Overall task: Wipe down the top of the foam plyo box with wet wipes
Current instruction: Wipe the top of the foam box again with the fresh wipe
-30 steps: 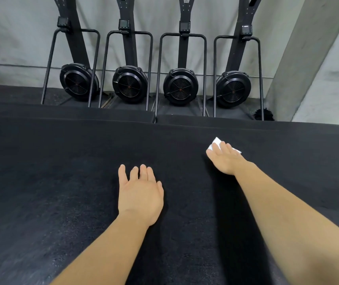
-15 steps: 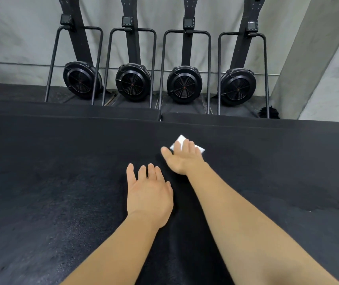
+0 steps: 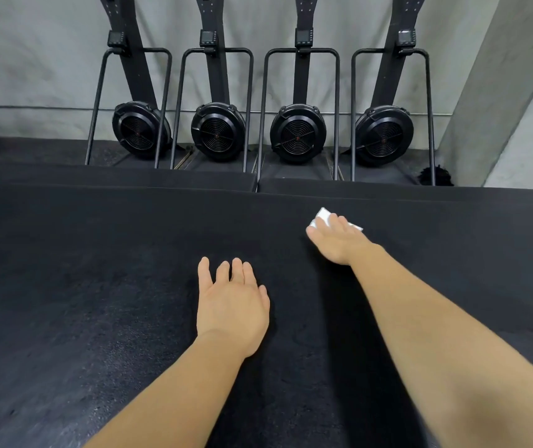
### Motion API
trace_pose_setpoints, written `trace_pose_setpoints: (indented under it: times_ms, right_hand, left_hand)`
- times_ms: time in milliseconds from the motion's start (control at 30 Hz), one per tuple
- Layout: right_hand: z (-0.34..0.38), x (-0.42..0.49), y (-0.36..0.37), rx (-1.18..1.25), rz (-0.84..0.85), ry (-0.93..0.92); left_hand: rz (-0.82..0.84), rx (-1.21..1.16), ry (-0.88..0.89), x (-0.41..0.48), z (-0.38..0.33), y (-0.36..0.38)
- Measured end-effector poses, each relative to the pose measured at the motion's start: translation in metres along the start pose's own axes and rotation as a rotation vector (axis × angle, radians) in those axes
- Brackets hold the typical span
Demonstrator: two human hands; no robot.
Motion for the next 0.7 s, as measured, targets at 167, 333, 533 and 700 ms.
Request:
trace_pose_setpoints:
  times_ms: [167,333,533,700]
  right_hand:
    - [-0.051,-0.01,-0.014,0.005,-0.027,0.137]
    - [-0.05,-0.013,-0.015,0.034,-0.026,0.26]
    - [0.025,-0.003,0.009,-0.077,-0.031,0.17]
    - [0.094,0.001,0.029,-0.036,0.014,-0.013]
  left_hand:
    - [0.01,0.017,0.0,0.001,0.0,0.001]
    - [0.003,0.015,0.01,0.0,0.0,0.001]
    - [-0.026,-0.023,0.021,0.002,0.0,0.004]
    - [-0.021,-0.047,0.015,0.002,0.001,0.001]
Point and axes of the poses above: each hand's wrist, its own x-axis towards the middle knuckle, its own y-axis out of the palm, z = x × y, the point moved 5 cm from there along x, towards the middle knuckle, and after that the axes turned 3 degrees about -y, right-handed, at the moved point
